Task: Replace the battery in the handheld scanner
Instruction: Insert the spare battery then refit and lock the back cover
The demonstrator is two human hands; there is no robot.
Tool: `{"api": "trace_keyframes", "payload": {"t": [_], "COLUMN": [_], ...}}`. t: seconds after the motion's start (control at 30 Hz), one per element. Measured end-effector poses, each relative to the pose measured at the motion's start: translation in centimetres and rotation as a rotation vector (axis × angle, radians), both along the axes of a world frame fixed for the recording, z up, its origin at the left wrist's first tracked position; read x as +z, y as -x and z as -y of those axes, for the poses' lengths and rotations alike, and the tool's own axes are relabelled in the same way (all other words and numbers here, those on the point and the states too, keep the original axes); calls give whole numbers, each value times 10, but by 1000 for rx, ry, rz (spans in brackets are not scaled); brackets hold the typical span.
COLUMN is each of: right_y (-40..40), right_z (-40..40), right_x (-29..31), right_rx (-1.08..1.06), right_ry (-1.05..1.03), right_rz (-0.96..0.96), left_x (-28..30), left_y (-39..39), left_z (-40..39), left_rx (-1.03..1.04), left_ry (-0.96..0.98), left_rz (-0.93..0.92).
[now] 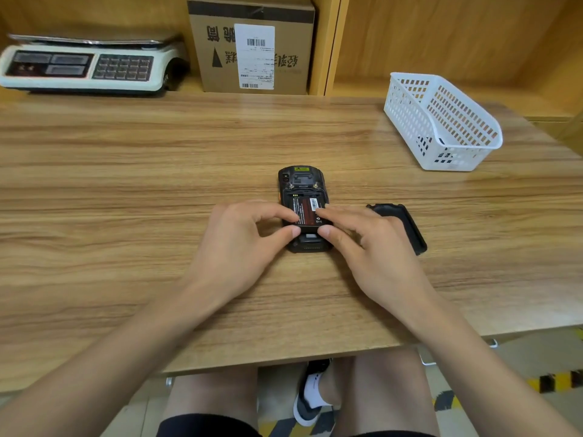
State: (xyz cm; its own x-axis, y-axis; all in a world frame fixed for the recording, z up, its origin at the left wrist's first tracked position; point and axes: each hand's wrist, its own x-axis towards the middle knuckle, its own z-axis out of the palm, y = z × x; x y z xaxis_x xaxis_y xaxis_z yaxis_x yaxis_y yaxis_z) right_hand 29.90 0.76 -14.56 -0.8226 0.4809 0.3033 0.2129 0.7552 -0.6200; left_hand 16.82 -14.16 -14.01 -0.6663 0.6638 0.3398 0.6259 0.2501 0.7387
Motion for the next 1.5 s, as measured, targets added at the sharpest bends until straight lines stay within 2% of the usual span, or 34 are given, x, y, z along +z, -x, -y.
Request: {"api": "trace_keyframes", "payload": {"t": [0.8, 0.93, 1.17, 1.5], "right_y": [10, 10, 11, 12], "right_z": [2, 0, -9, -13], "right_x": [19, 18, 17, 17], "right_rx": [-106, -122, -103, -70], "right_ry": [16, 76, 126, 88], "right_rz": [43, 45, 84, 98], "left_x": [0, 1, 3, 1], "left_y": [6, 9, 12, 13], "left_z": [-13, -13, -12, -10], "left_rx": [-2, -9, -44, -82], "left_ry": [5, 21, 58, 60], "left_rz": [-93, -64, -68, -125]}}
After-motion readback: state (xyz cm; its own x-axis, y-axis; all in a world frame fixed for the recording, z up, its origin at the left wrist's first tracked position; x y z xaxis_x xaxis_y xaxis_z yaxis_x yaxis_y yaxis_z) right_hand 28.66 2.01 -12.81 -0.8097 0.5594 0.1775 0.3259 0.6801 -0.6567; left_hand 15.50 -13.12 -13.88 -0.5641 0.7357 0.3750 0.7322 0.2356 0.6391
